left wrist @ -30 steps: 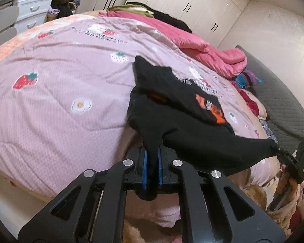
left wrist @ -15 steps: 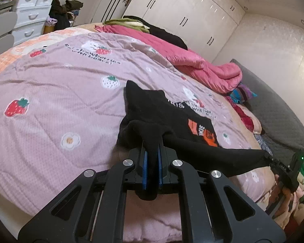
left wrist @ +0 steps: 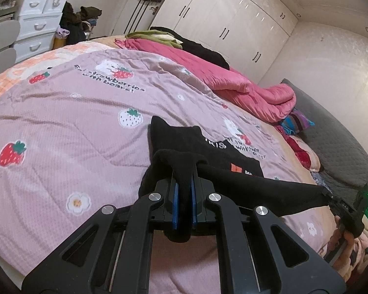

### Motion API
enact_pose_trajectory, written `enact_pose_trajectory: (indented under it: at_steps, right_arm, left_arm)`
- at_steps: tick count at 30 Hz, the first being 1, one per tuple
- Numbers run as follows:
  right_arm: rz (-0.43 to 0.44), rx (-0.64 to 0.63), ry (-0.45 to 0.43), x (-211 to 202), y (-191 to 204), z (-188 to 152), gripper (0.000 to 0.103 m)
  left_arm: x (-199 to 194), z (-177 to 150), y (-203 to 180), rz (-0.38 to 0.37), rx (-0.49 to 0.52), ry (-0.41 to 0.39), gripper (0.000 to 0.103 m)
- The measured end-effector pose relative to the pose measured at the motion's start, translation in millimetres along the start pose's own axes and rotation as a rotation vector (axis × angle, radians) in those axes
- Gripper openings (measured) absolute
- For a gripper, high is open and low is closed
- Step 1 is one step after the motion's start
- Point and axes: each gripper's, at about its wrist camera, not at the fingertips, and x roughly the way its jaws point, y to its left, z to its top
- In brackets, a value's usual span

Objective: Fold small clothes
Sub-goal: 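Lift the hem with both grippers and fold it over toward the collar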

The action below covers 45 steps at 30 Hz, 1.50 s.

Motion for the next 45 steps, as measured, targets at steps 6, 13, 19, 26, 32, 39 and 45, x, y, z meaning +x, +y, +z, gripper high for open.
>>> enact_pose_trajectory:
  at_steps: [6,13,19,26,32,39,45]
  right_arm:
    - [-0.023,0.009,0.003,23.0,4.8,17.3,0.007]
    - [-0.039,0.039,0.010,45.0,7.0,32.9,0.007]
    - [-0.066,0.053,0.012,65.0,7.9,42.7,0.007]
    - [-0.108,0.062,0.026,94.5,3.0,43.6,0.007]
    - [-0.133,0.010,0.027,114.6,1.5,32.3,0.007]
    - [-0.148,-0.025,0.042,134.6,-2.5,25.0,0.007]
    - [-0.169,-0.016,0.066,145.0,-10.7,16.6,0.013]
  left_arm:
    - [14.8,13.3,3.3,0.007,-0.023,-0.017,0.002]
    - [35.5,30.4,3.3,0.019,-0.035,-0.030,0.002]
    - [54.2,42.6,4.3,0.038,-0.035,-0.026,0.002]
    - [82.1,51.5,9.4,0.047,-0.042,0.006,0.002]
    - [104.3,48.6,15.4,0.069,-0.027,0.024,0.002]
    - [120.7,44.6,22.5,0.084,-0.023,0.048,0.003]
    - [120.0,43.2,19.8,0.121,0.000,0.036,0.008]
